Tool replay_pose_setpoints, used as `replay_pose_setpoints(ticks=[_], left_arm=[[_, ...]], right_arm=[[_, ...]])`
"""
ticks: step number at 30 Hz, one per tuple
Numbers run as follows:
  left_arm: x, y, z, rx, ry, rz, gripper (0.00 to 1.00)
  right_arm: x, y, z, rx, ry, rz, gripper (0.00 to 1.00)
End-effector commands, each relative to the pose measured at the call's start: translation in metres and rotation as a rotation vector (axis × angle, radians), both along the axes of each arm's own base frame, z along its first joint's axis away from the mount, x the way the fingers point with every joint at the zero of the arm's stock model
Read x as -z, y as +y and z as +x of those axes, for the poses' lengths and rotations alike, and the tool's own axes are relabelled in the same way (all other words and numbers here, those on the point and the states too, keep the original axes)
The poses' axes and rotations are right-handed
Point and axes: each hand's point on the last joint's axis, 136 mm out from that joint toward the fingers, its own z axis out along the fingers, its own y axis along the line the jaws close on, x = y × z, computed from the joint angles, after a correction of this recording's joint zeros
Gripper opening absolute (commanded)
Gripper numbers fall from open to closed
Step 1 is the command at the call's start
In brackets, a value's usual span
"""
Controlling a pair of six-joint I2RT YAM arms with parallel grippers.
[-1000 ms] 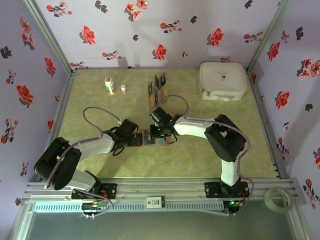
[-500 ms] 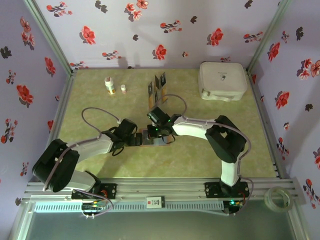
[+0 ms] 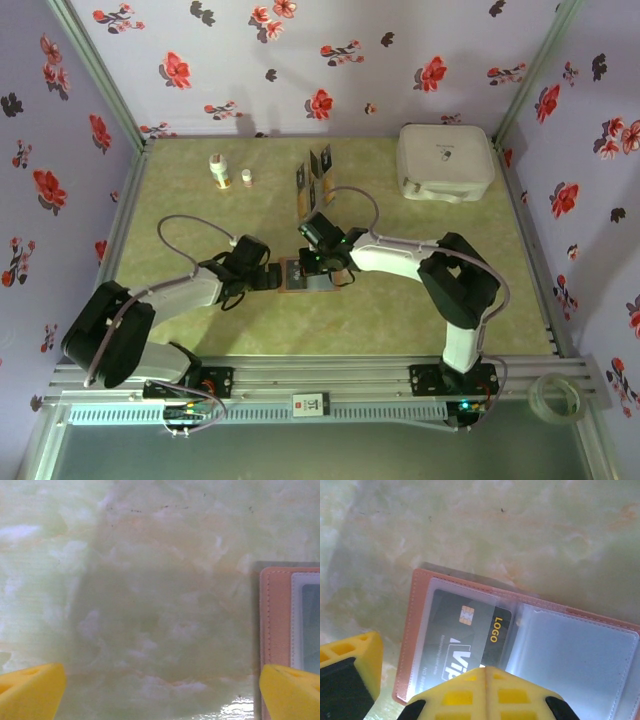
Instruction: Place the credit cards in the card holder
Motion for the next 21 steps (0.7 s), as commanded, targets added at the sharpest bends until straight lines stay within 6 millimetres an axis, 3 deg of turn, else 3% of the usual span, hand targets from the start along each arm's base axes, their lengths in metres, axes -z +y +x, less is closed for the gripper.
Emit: replay_pose_setpoints(ticks=[1,21], left_arm=[[0.008,0.006,-0.002,-0.001,0.029,0.027,1.0],[0.022,0.005,-0.002,0.004,0.073,0.057,1.0]], right_arm=[[0.012,-0.006,0.003,-0.002,0.006,-0.043,0.0],[0.026,0.001,0.005,-0.017,0.048,-0.045,0.0]])
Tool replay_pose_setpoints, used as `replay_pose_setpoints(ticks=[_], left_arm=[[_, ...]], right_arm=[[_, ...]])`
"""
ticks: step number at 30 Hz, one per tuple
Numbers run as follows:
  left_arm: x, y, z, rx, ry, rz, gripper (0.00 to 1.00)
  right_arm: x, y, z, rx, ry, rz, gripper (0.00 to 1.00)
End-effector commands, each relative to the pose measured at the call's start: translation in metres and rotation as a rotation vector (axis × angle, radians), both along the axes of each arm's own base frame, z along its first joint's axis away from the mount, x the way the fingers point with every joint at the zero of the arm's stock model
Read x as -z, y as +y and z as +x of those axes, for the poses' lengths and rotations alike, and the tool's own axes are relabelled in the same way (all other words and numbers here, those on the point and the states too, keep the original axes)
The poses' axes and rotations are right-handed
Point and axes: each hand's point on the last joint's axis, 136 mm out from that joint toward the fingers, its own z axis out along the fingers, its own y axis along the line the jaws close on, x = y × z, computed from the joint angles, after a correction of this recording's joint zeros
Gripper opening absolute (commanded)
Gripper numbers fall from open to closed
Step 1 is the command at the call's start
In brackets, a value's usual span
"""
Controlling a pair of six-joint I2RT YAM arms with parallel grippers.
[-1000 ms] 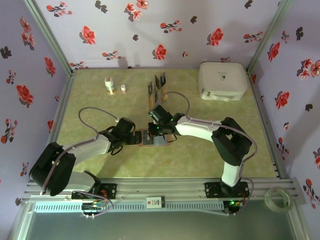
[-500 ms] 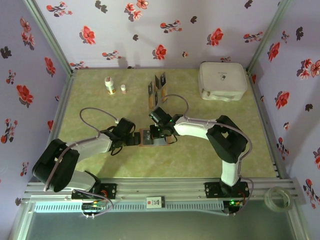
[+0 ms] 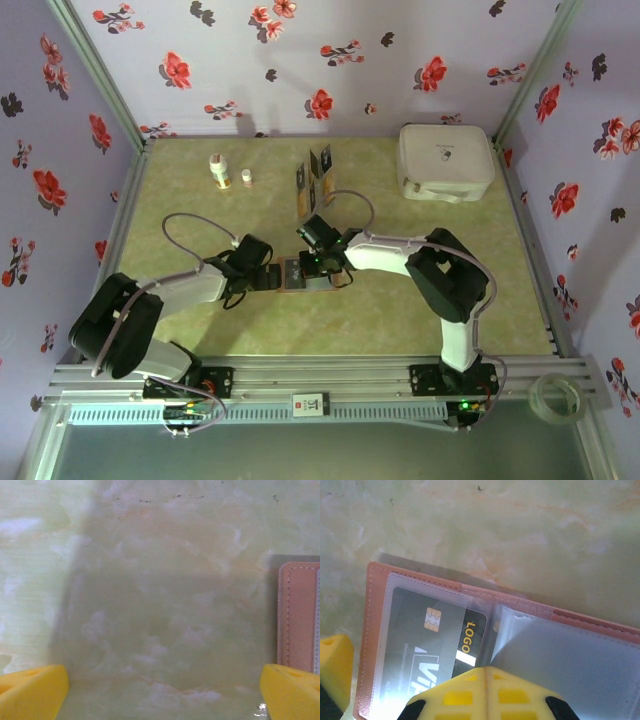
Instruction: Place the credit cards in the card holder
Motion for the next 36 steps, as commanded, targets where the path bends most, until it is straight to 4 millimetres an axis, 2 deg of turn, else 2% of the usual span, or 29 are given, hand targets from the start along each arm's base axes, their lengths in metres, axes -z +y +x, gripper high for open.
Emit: replay_pose_setpoints(ticks=[1,23,31,36], left_arm=[[0.013,0.002,-0.003,0.012,0.042,0.014,1.0],[0.017,-0.003,-0.004,0.021,0.047,-0.014,1.0],[0.012,-0.003,-0.003,0.023,0.041,-0.015,1.0],[-0.002,0.007,0.0,-0.012,0.013,-0.017,1.0]], right_arm=[[0.002,0.003,0.002,-0.019,0.014,-0.005,0.0],[0.005,0.02,-0.005,-0.06,0.042,0.013,0.0],[-0.011,0.024,-0.003,-0.061,0.023,0.042,0.0],[-0.026,0.021,-0.001,-0.052,-0.008,0.053,0.0]])
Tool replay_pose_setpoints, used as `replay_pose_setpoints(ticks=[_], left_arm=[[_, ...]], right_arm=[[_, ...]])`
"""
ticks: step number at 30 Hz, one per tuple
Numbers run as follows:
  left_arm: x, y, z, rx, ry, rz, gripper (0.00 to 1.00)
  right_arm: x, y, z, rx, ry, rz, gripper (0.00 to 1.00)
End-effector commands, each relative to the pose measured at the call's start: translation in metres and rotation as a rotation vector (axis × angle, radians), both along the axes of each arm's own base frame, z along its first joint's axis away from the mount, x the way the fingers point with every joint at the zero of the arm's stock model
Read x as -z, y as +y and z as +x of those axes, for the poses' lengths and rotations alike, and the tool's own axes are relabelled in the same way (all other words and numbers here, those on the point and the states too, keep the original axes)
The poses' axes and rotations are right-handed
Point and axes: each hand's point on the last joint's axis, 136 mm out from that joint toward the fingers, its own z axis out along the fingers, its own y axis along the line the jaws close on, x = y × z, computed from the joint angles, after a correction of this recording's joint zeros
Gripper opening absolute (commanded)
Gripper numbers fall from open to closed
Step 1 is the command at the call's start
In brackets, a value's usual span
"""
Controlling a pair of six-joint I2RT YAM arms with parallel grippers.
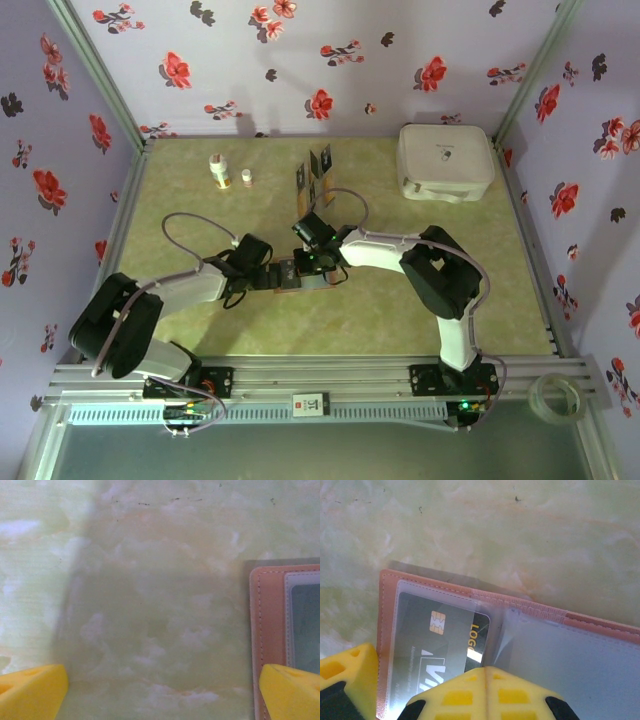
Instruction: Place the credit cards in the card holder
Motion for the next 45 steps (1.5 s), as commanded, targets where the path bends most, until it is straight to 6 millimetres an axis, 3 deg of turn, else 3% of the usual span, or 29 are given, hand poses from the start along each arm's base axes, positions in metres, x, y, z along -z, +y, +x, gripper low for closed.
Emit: replay_pose_setpoints(ticks=[1,9,15,19,22,25,33,37,45], left_arm=[[-0.002,0.01,-0.001,-0.016,0.012,-0.005,1.0],[-0.025,0.028,-0.002,-0.055,-0.024,-0.019,1.0],[-0.036,0.027,-0.004,-0.049,-0.045,-0.048,1.0],[-0.043,0.02,-0.005,-0.048,-0.052,-0.096,1.0],[-0.047,0.013,-0.003,-0.047,-0.059,-0.122,1.0],[-0.048,0.004,-0.001,-0.04,-0.06,-0.134,1.0],[-0.041,-0.016,0.002,-0.007,-0.044,-0.132,1.0],[-0.037,-0.022,0.004,0.007,-0.036,-0.125,1.0],[-0.042,-0.037,0.007,0.035,-0.048,-0.14,1.0]], right_arm=[[-0.028,0.002,0.0,-0.02,-0.04,0.025,0.0],[-0.051,-0.018,0.004,0.016,-0.086,0.045,0.1],[-0.052,-0.049,0.013,0.075,-0.086,0.065,0.26],[-0.054,-0.063,0.021,0.106,-0.072,0.121,0.27],[-0.055,-0.063,0.025,0.103,-0.046,0.171,0.27],[-0.053,-0.06,0.026,0.088,-0.03,0.185,0.33],[-0.036,-0.056,0.021,0.1,0.016,0.211,0.36],[-0.029,-0.055,0.017,0.099,0.034,0.216,0.34],[-0.025,-0.052,0.021,0.08,0.028,0.203,0.04]])
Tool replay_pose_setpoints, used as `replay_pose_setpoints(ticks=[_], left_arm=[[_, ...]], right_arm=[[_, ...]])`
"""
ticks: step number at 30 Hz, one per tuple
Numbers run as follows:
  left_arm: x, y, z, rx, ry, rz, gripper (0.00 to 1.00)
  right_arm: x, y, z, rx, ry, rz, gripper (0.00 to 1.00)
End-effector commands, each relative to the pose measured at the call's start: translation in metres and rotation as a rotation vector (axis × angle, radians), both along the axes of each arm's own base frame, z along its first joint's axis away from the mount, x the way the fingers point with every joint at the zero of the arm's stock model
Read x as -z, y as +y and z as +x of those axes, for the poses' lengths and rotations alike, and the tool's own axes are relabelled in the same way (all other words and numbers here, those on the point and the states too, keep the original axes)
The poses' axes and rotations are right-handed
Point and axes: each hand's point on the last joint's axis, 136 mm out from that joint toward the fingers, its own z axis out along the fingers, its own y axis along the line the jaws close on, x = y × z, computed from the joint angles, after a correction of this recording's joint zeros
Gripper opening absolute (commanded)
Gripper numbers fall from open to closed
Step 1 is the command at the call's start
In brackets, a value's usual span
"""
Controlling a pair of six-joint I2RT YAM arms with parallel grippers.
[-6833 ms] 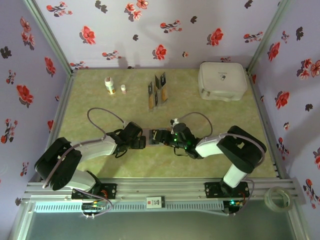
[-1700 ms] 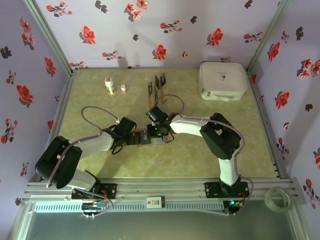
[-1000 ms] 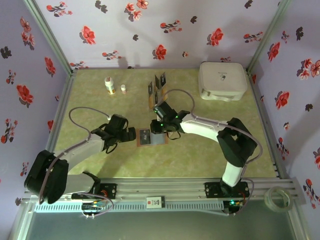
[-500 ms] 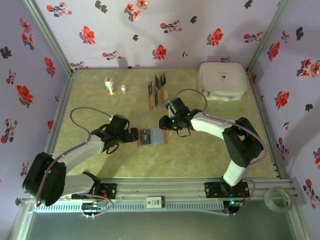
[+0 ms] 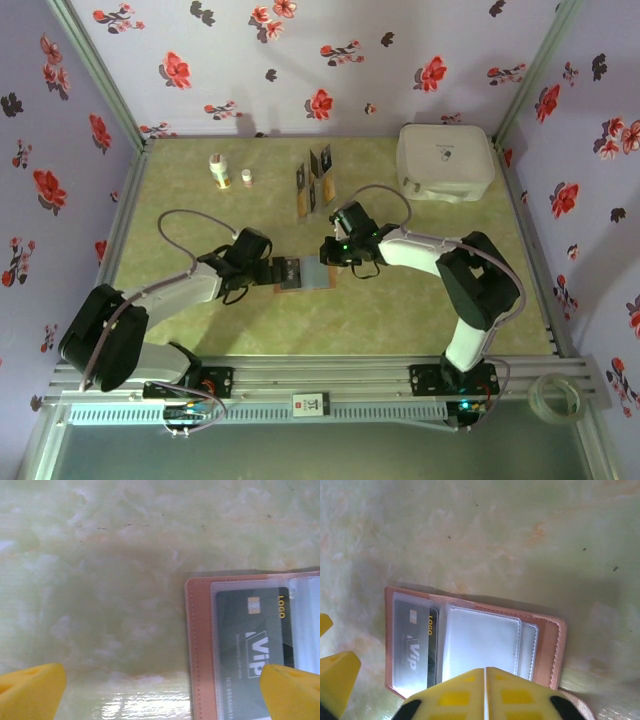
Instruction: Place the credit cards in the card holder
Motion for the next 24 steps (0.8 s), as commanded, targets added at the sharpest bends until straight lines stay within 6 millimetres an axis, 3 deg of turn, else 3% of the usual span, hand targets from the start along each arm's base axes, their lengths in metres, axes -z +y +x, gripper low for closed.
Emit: replay_pose_setpoints(ticks=[1,13,24], left_arm=[[-0.013,-0.015,0.007,0.008,-0.029,-0.038,1.0],[-0.011,-0.049,0.003,0.072,-0.029,-0.038,1.0],[-0.001,-0.062,-0.002,0.119,-0.03,-0.005,1.0]], right_arm=[[0.002,0.007,0.003,-0.025,-0.006,0.001,0.03],[0.019,0.008,0.012,-0.052,-0.002,-0.067,0.0],[0.03,0.017,0.007,-0.066,0.029,-0.044,0.0]])
